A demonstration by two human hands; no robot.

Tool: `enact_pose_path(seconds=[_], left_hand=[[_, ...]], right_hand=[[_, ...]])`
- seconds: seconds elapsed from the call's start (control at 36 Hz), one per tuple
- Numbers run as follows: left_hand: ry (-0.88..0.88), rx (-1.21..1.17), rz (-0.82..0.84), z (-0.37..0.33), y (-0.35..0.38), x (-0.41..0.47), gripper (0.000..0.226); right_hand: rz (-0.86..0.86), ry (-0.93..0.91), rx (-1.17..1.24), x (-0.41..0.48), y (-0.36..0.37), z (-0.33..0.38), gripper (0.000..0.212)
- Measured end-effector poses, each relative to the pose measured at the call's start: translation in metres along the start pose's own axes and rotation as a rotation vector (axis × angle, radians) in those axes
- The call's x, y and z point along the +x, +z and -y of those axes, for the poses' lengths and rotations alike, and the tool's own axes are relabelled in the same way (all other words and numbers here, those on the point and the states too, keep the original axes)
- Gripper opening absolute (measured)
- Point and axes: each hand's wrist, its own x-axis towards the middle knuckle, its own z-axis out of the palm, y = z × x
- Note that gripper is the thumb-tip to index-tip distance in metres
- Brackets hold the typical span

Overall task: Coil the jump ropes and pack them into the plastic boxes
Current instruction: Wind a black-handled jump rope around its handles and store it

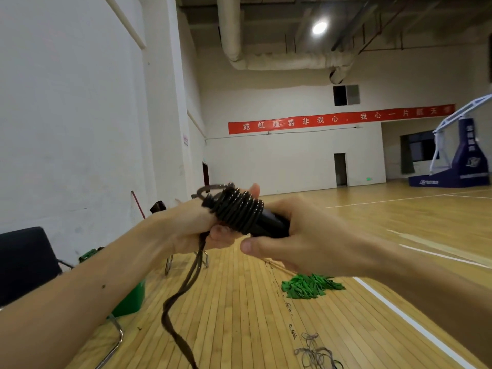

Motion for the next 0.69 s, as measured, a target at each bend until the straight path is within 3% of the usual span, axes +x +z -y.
enact_pose_path(seconds=[0.17,0.25,0.47,0.69], left_hand=[[0.032,-0.022,0.035,-0.018,0.041,-0.021,0.025],[0.039,-0.022,0.082,-0.027,0.060,-0.034,0.039],[0.029,0.128,0.015,-0.028,0.067,-0.040,0.046],[0.063,0.281,-0.047,-0.032,0.070,-0.044,0.045]], right_hand=[[-0.123,0.039,0.141,0.004,-0.009,-0.006,0.017],[-0.170,0.066,0.183,0.004,-0.015,-0.013,0.012],[-0.204,0.139,-0.013,0.008,-0.023,-0.031,0.024],[-0.290,0.213,-0.125,0.014,-0.031,-0.051,0.017]])
